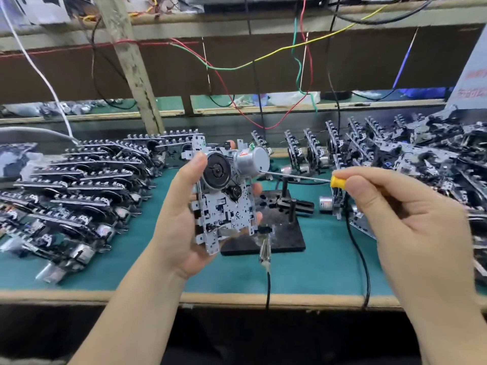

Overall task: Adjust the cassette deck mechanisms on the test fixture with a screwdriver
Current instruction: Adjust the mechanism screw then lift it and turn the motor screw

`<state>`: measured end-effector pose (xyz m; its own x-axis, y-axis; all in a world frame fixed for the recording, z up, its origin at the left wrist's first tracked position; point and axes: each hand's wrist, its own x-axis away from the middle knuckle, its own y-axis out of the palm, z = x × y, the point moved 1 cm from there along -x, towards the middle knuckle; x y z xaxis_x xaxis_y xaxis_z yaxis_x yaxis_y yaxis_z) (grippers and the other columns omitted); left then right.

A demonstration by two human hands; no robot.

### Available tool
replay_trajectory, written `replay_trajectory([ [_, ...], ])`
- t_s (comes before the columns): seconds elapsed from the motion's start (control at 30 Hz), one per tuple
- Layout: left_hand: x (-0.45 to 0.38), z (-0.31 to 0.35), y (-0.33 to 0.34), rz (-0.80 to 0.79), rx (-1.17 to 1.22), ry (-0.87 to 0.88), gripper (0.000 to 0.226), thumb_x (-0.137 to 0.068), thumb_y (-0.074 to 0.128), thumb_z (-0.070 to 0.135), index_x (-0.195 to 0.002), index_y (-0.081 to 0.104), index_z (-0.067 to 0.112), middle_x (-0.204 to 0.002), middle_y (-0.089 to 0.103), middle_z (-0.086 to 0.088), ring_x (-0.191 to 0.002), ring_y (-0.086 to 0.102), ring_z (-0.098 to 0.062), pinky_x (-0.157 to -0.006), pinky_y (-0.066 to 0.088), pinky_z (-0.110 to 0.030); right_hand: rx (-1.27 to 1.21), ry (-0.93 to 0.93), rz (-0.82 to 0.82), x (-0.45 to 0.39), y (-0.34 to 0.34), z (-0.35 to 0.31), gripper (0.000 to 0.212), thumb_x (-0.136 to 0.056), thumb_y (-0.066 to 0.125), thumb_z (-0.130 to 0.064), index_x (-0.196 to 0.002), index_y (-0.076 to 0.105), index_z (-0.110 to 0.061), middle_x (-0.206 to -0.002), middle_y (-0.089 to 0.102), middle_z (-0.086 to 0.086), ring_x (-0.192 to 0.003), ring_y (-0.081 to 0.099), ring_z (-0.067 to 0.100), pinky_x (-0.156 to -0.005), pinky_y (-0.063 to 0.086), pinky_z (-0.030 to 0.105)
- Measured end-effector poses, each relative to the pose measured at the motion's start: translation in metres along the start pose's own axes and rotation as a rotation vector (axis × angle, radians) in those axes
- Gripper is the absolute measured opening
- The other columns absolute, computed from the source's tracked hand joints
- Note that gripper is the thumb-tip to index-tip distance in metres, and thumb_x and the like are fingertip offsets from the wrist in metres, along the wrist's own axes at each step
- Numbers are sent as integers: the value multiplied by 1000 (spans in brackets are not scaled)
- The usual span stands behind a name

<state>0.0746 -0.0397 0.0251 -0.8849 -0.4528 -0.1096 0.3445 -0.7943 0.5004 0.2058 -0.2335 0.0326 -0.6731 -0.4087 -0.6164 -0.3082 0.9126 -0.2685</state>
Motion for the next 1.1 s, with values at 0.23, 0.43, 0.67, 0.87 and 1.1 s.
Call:
replay_trajectory([
  [0.23, 3, -4, -4, -29, 14, 56, 54, -81, 69, 59, -119, 73, 20, -121, 68, -8, -109, 65, -29, -90, 53, -54, -105, 3, 29, 6, 2, -4, 14, -95, 64, -32, -101, 76, -30, -68, 63, -28, -62, 57, -3, -58, 37, 3],
  [0.43, 6, -5, -1, -38, -66, 103, 62, -74, 73, 62, -121, 72, 20, -122, 67, -8, -112, 62, -30, -96, 47, -57, -80, 36, -5, 5, -1, -9, 15, -94, 63, -32, -100, 76, -28, -67, 62, -29, -61, 56, -5, -55, 36, 2],
  [0.67, 9, -15, 2, 66, -337, 253, 106, -69, 79, 62, -154, 34, 17, -136, 57, -20, -124, 56, -32, -105, 44, -54, -90, 93, -56, -2, 3, -1, 17, -98, 62, -39, -92, 77, -35, -51, 51, -19, -45, 39, 2, -44, 27, 6],
  [0.87, 8, -21, -1, 59, -346, 232, 121, -62, 82, 68, -152, 33, 3, -141, 53, -22, -125, 55, -37, -108, 42, -62, -161, 125, -95, -8, 6, 4, 24, -97, 58, -49, -93, 77, -35, -52, 49, -20, -49, 43, 2, -52, 32, 10],
  [1.1, 4, -18, -2, 85, -214, 253, 104, -64, 80, 66, -140, 49, 3, -117, 67, -9, -112, 62, -26, -90, 51, -50, -288, 193, -167, -10, 7, 6, 28, -90, 55, -53, -109, 68, -38, -69, 53, -15, -62, 43, 6, -59, 37, 22],
])
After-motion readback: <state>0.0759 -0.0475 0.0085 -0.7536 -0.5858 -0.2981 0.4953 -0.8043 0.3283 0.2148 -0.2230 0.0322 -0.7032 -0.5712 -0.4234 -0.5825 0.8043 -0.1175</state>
